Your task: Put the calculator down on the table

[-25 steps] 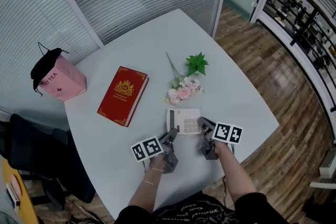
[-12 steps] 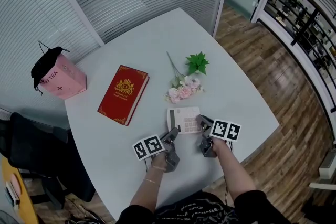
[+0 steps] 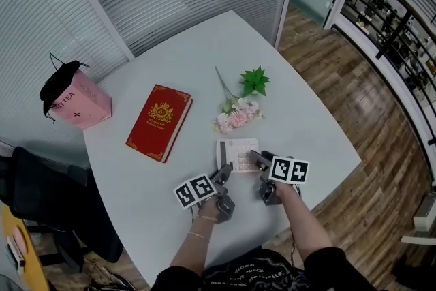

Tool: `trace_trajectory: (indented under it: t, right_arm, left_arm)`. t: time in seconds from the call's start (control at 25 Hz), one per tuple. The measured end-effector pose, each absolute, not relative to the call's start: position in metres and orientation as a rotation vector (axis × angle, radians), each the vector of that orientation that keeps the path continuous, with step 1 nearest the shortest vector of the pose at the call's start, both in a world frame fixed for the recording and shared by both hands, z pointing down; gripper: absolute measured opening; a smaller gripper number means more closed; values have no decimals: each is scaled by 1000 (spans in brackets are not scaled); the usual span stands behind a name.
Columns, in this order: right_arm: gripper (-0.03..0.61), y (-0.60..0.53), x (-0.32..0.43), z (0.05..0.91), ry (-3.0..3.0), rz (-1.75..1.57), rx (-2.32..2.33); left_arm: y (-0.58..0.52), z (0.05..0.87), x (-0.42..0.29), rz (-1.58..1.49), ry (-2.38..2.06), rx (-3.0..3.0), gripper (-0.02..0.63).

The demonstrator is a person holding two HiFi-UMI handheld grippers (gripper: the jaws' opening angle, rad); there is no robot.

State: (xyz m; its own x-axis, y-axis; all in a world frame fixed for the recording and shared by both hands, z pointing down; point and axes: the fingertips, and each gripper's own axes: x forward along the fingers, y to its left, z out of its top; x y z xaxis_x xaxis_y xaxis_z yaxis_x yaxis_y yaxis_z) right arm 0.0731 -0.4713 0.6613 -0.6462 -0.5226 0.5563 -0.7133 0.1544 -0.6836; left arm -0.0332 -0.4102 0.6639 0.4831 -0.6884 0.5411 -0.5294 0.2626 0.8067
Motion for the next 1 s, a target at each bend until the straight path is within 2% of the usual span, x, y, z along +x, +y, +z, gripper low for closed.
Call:
trace_trajectory:
  t: [0.08, 0.16, 0.72, 1.0]
  right_arm:
    - [271, -469, 73, 655, -2268, 1428, 1207]
    - [293, -465, 72, 646, -2314, 1334, 1193]
    - [302, -387, 75, 557, -2470, 842, 1221]
    - [302, -324, 59, 519, -2517, 637, 1274]
  left_arm:
    - [-410, 657, -33, -162, -1166, 1411, 263]
    - [-409, 653, -34, -141, -1183, 1446, 307]
    - [-344, 570, -50, 139, -1366, 1919, 319]
    - [-287, 525, -66, 181, -1406, 2121, 321]
